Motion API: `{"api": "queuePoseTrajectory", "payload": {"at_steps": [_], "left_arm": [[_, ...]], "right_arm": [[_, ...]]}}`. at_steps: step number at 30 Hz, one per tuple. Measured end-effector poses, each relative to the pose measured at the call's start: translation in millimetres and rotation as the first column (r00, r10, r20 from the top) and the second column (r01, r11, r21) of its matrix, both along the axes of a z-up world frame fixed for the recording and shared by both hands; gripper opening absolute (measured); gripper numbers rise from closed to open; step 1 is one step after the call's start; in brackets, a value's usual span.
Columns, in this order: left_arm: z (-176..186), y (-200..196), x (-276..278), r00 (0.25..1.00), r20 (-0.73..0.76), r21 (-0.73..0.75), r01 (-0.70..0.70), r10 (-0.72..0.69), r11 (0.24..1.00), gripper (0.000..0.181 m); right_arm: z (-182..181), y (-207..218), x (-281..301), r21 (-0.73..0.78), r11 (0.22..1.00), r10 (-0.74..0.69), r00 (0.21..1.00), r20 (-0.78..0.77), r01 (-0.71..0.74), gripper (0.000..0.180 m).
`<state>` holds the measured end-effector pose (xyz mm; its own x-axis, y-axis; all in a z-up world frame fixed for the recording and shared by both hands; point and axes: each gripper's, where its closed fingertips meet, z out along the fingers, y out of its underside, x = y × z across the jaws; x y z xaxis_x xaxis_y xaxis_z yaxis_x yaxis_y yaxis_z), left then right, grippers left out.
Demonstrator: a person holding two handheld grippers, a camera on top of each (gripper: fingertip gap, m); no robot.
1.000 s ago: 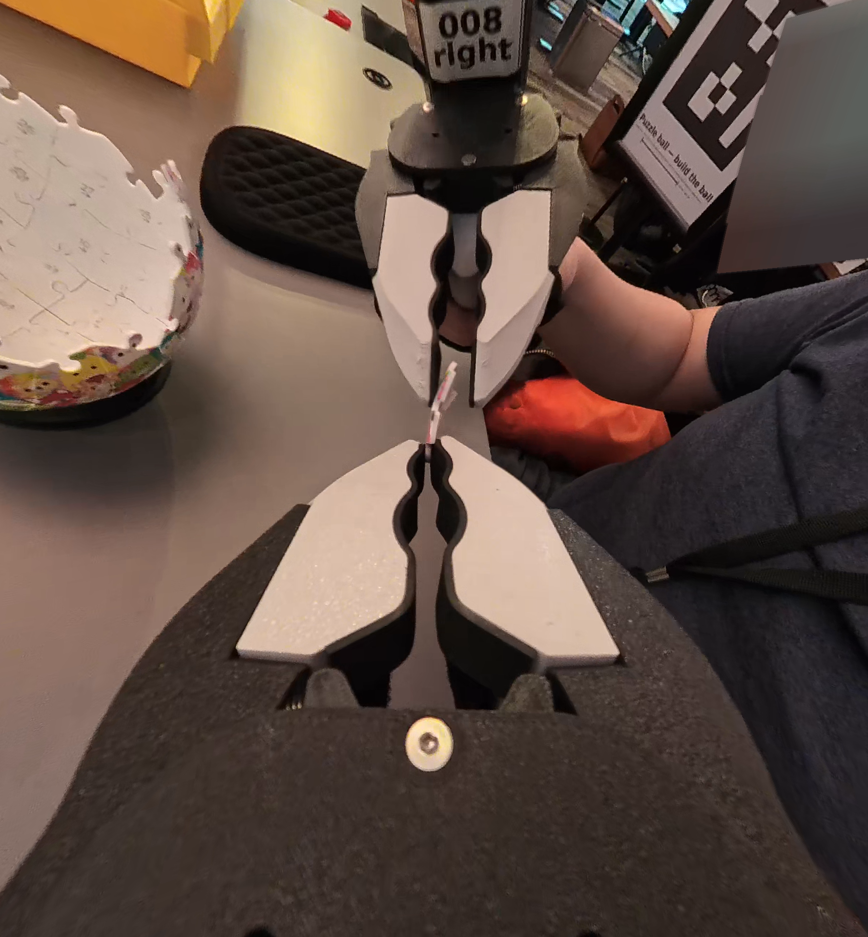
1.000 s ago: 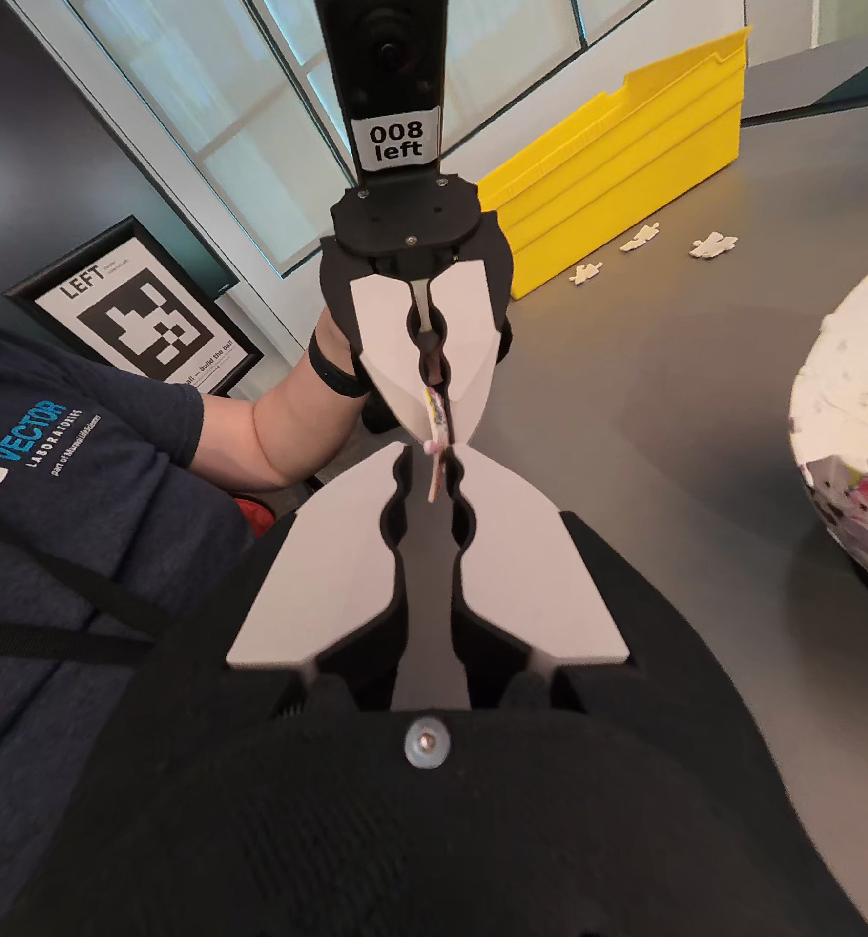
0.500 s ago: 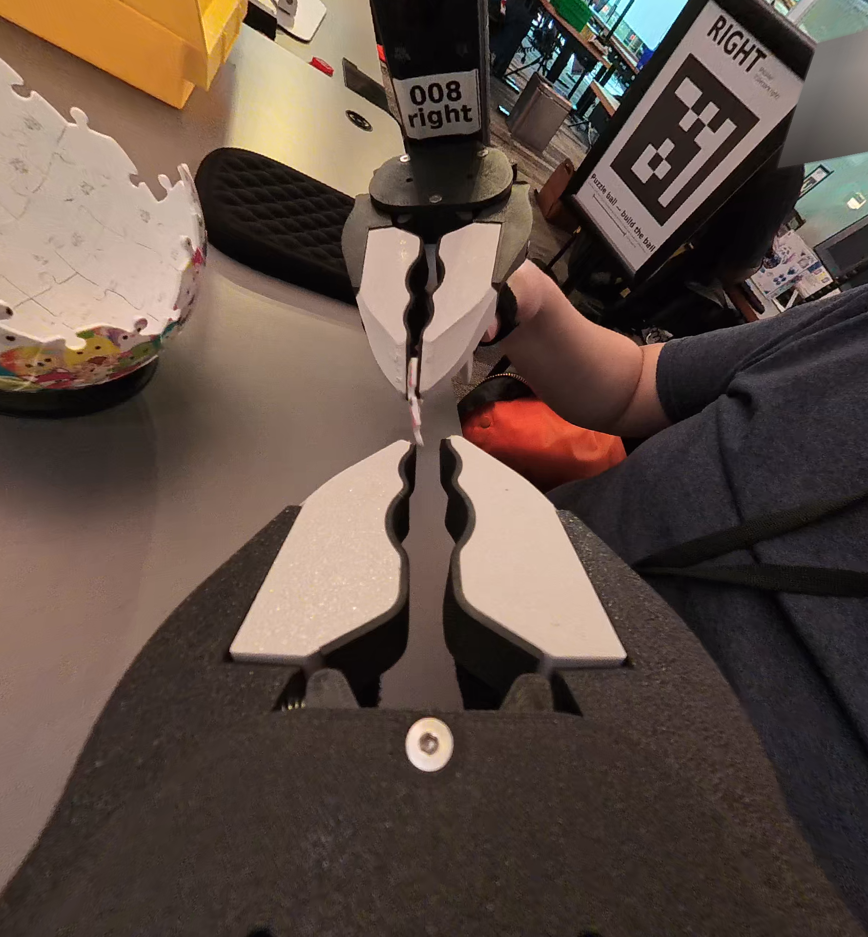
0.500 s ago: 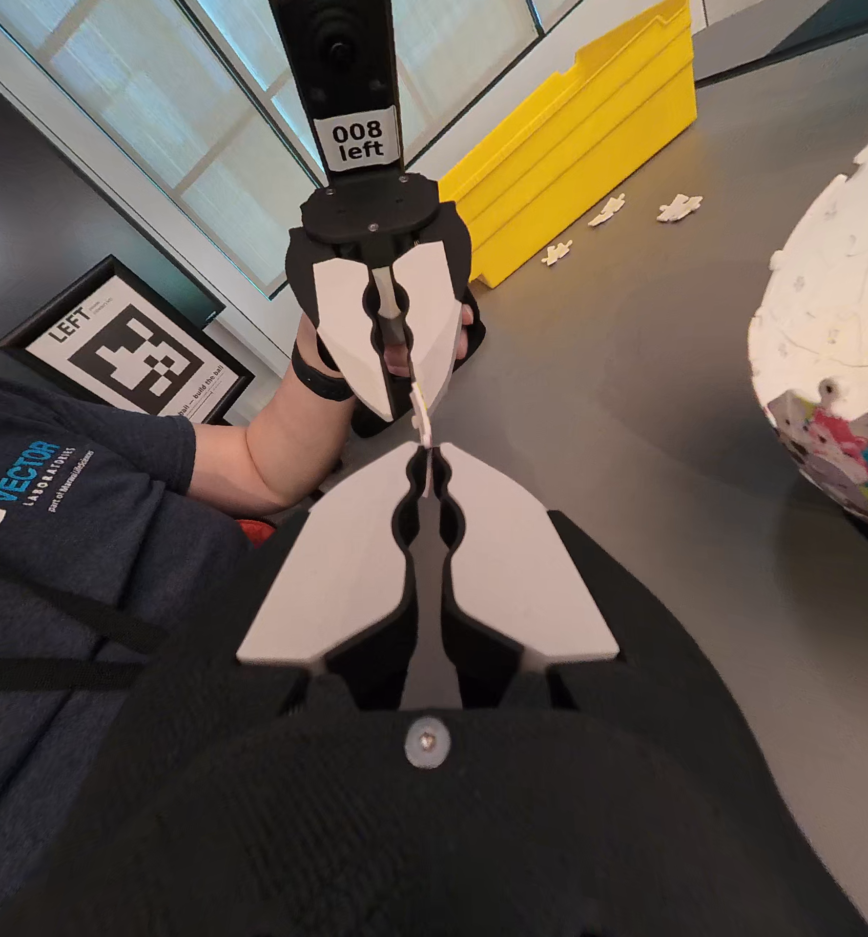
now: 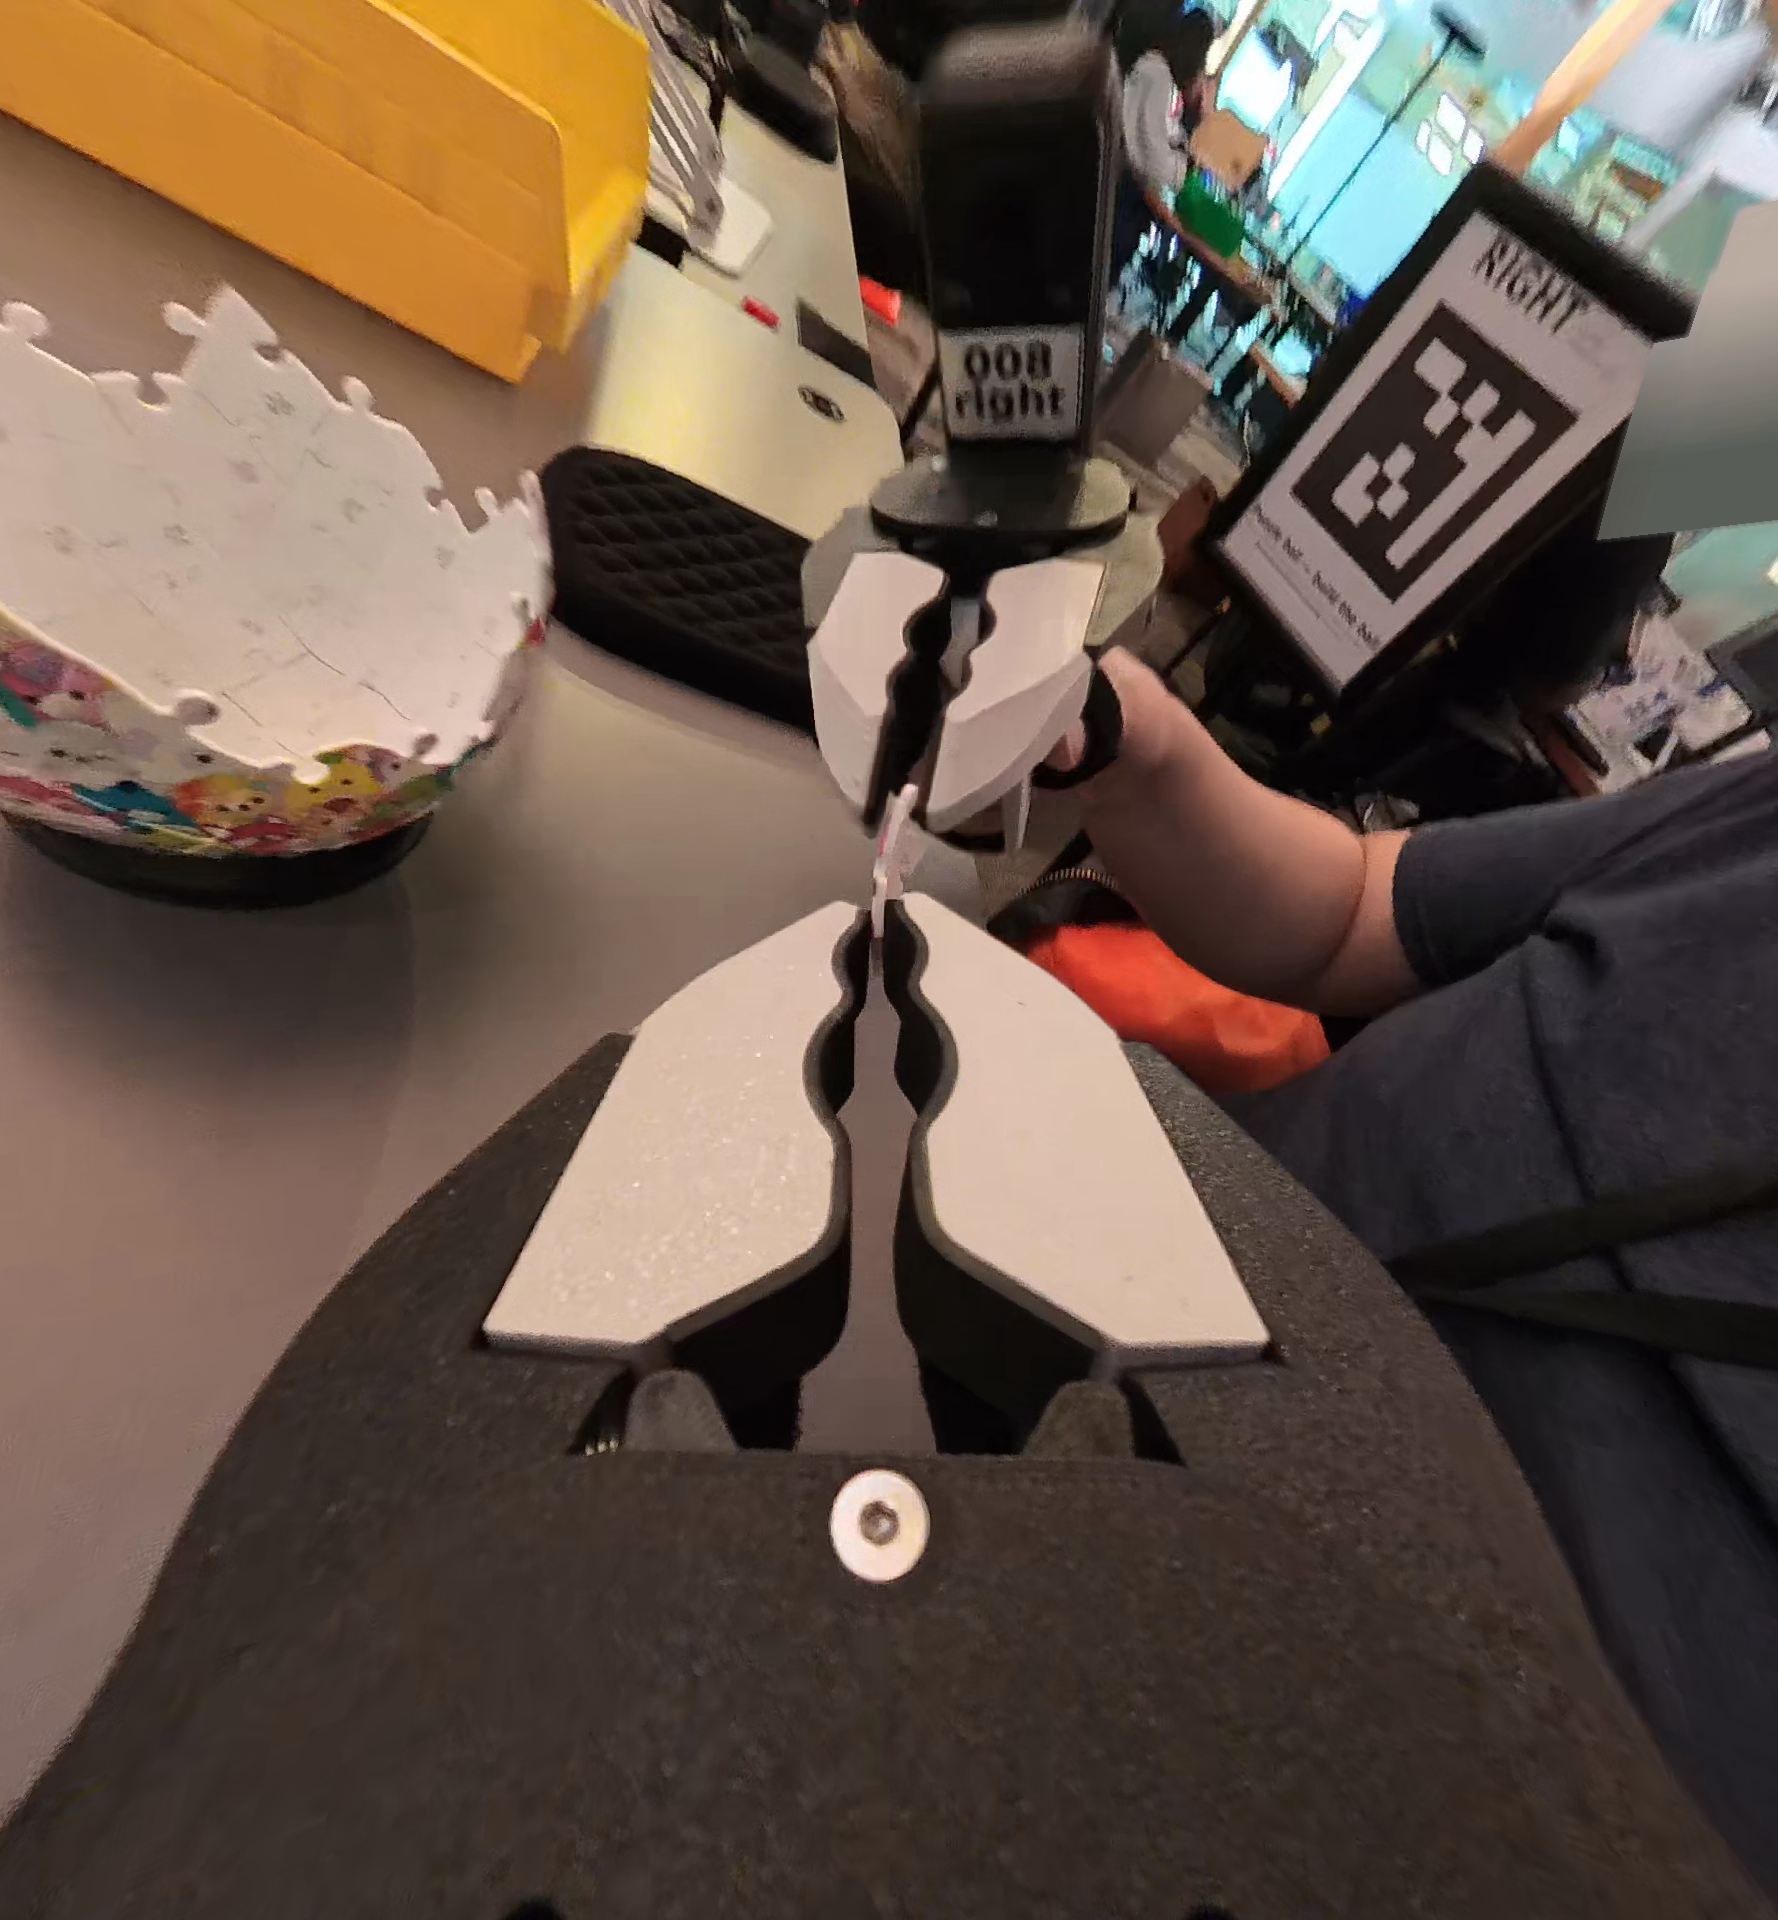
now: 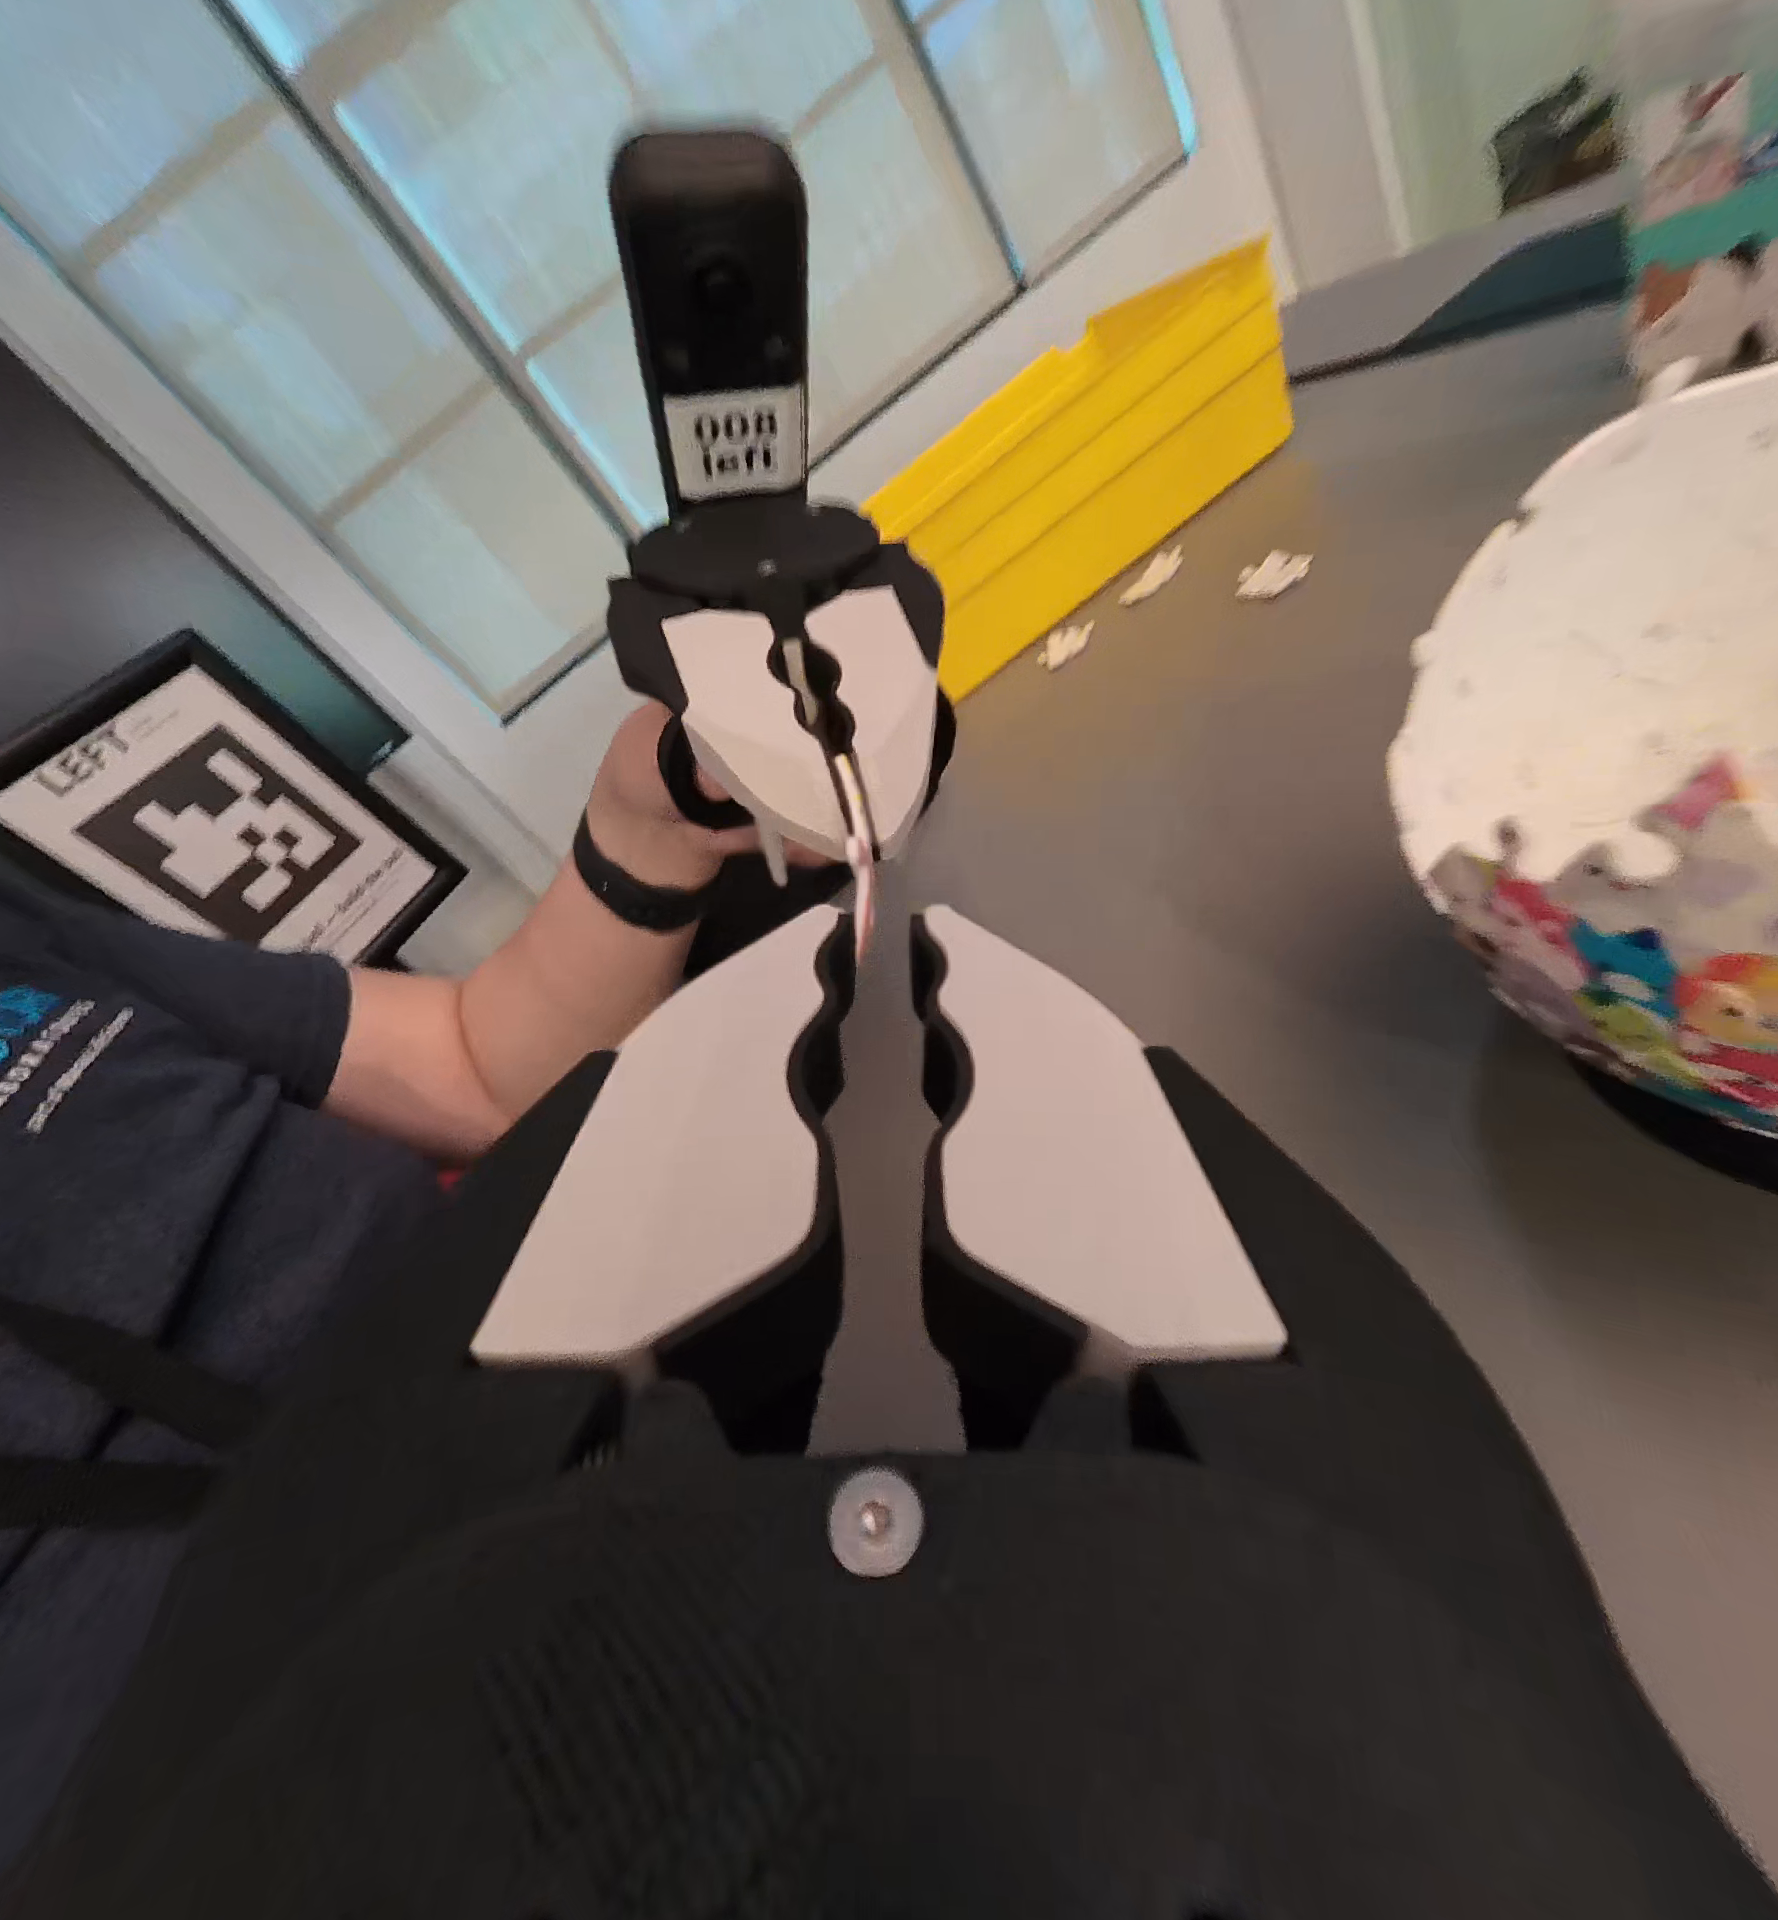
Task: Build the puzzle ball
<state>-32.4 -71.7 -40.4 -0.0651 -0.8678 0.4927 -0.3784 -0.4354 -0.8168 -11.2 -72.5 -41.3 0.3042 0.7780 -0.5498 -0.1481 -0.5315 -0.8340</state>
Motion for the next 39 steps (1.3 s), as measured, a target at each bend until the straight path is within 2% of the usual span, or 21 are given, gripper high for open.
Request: {"api": "queuePoseTrajectory", "payload": {"at_steps": [5,14,17,24,31,36,39], "left_arm": [[1,8,-2,0.997,0.055,-0.072,-0.054,0.058,0.996,0.002],[-2,1,5,0.998,0.042,-0.095,-0.042,0.046,0.995,0.002],[-8,-2,6,0.999,0.0,-0.072,-0.039,0.039,0.997,0.002],[-22,-13,7,0.993,-0.116,-0.028,0.019,-0.022,0.999,0.002],[-45,-28,8,0.957,-0.275,0.036,0.1,-0.086,0.994,0.002],[-52,-36,9,0.939,-0.32,0.045,0.151,-0.129,0.987,0.002],[-53,-40,9,0.933,-0.325,0.049,0.182,-0.157,0.982,0.002]], "right_arm": [[12,5,20,0.04,0.991,-0.12,0.981,-0.154,0.128,0.011],[4,1,2,0.024,0.995,-0.094,0.986,-0.137,0.098,0.013],[4,2,5,0.067,0.994,-0.085,0.995,-0.048,0.088,0.013],[-9,-7,-6,0.087,0.994,0.047,0.971,0.233,-0.069,0.013],[-29,-20,-15,0.046,0.988,0.124,0.941,0.315,-0.146,0.014],[-40,-24,-16,0.025,0.984,0.154,0.913,0.378,-0.177,0.015],[-43,-28,-16,0.026,0.977,0.181,0.894,0.409,-0.21,0.003]]}}
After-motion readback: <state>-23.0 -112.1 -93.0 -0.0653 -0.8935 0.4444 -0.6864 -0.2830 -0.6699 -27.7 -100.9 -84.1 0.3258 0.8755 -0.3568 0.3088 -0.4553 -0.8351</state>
